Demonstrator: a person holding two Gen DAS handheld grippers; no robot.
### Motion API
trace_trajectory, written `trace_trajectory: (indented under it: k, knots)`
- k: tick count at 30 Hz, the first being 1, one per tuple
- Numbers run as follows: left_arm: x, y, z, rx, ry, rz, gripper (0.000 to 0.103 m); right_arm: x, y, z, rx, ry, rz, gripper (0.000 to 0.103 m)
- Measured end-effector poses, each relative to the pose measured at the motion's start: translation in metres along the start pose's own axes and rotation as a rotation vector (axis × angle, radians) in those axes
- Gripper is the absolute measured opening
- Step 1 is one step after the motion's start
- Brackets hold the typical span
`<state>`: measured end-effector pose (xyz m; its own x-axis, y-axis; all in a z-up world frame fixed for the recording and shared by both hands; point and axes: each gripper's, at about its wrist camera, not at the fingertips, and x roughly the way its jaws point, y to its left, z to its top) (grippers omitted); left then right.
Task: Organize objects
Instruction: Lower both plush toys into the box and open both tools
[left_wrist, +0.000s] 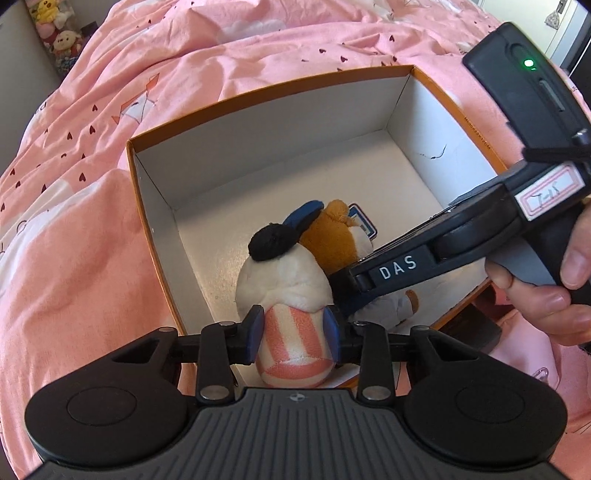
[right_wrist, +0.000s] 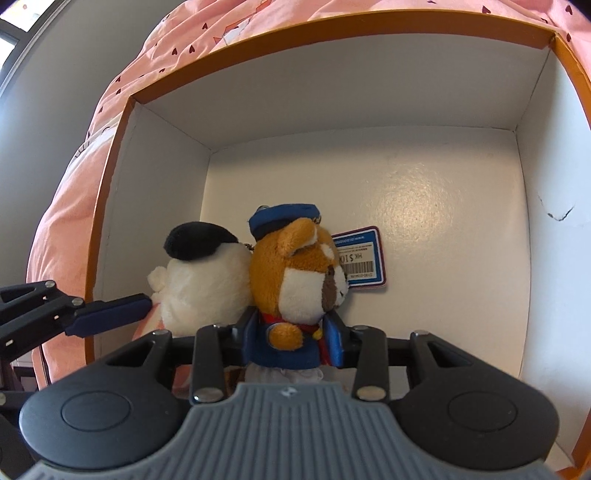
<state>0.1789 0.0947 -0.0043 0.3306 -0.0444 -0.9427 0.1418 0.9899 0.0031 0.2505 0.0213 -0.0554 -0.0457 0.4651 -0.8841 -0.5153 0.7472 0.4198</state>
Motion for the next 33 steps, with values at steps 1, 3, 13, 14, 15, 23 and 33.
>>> trace_trajectory:
  k: [1,3,13,14,15,23,33]
  knots:
    - [0.001,0.001,0.0,-0.002,0.009,0.003,0.04,0.0,0.001,0.0,-0.005,0.001,-0.001,0.042]
    - [0.001,0.003,0.001,-0.014,0.022,0.006,0.04,-0.004,-0.001,0.0,-0.015,-0.004,0.003,0.042]
    - [0.012,-0.009,-0.007,0.031,0.055,0.14,0.038,-0.007,0.001,-0.003,-0.025,0.0,0.033,0.033]
    - [0.016,-0.008,-0.008,0.021,0.065,0.143,0.036,-0.005,0.001,-0.002,-0.015,0.004,0.04,0.033]
    - [0.019,-0.005,-0.009,0.0,0.077,0.12,0.034,-0.004,-0.001,-0.004,-0.002,0.007,0.051,0.033]
    - [0.018,0.002,-0.011,-0.043,0.073,0.091,0.028,0.014,0.009,-0.006,0.02,0.064,0.095,0.027]
    - [0.002,-0.002,-0.014,-0.041,0.024,0.103,0.029,0.004,0.031,-0.012,-0.06,0.02,0.025,0.031]
